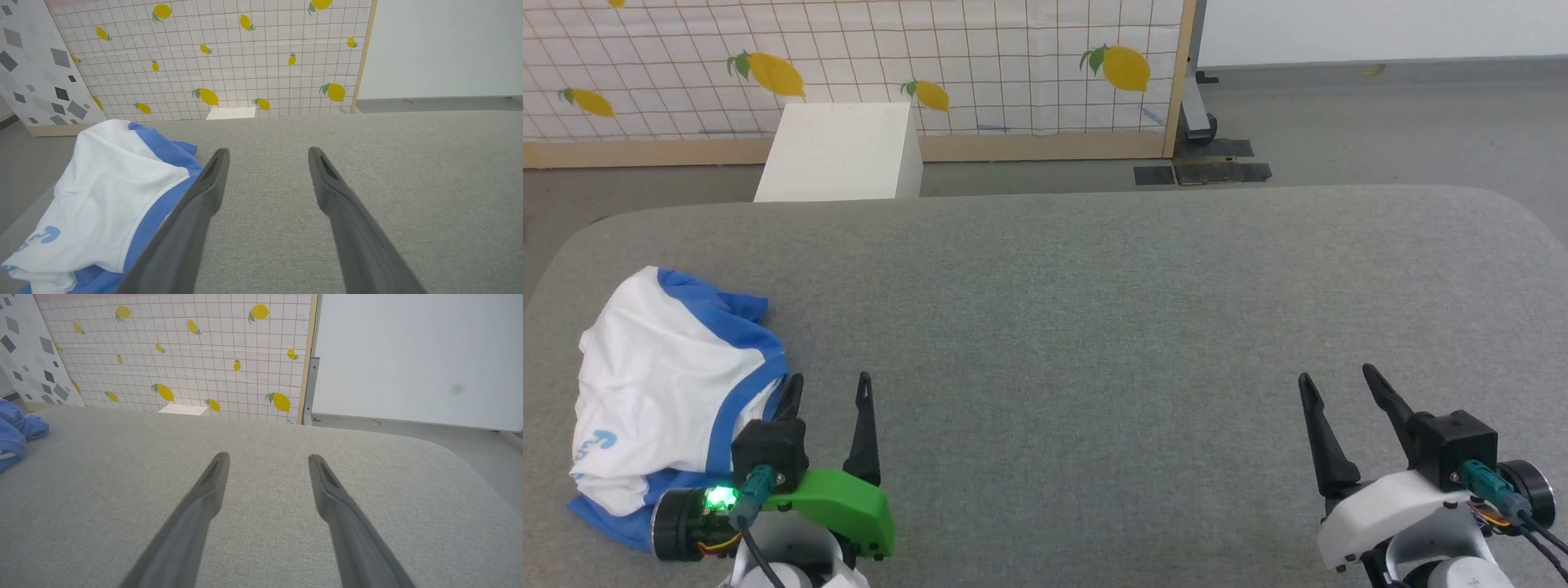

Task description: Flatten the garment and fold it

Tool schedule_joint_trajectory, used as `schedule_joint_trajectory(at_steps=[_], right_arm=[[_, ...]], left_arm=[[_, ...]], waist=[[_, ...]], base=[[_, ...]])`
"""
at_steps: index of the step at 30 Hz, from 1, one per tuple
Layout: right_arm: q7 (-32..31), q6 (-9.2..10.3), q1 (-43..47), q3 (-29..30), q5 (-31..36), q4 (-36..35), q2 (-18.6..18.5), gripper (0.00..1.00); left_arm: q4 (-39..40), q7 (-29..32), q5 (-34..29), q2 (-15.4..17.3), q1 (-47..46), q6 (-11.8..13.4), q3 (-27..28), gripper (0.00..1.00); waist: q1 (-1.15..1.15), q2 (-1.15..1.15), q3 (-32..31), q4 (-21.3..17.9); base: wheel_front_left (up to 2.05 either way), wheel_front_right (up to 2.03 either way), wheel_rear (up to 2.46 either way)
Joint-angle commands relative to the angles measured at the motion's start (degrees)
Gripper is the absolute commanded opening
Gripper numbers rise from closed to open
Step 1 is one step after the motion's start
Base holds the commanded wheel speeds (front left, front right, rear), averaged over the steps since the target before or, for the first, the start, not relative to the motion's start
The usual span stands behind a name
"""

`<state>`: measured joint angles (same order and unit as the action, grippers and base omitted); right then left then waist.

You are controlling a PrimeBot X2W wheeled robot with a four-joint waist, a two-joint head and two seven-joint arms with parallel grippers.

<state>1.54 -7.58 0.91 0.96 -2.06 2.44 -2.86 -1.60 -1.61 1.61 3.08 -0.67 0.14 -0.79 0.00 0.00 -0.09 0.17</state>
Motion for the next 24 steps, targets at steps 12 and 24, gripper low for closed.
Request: schedule_joint_trajectory(at_steps=[12,24], right_arm=[[1.57,0.02,-0.56,0.85,-1.67,2.13,0.0,1.0],[2.49,0.03,-0.87,0.94,-2.8,3.45,0.0,1.0]], left_arm=[[-1.2,-1.86,1.28,0.34,-0.69,1.01,0.24,1.0],[-1.52,-3.26,2.34,0.76,-0.25,1.91,0.91,1.0]], waist=[[0.0,0.0,-0.38,2.83],[0.0,0.0,-0.53,7.86]], base=[[0.0,0.0,0.0],[0.0,0.0,0.0]])
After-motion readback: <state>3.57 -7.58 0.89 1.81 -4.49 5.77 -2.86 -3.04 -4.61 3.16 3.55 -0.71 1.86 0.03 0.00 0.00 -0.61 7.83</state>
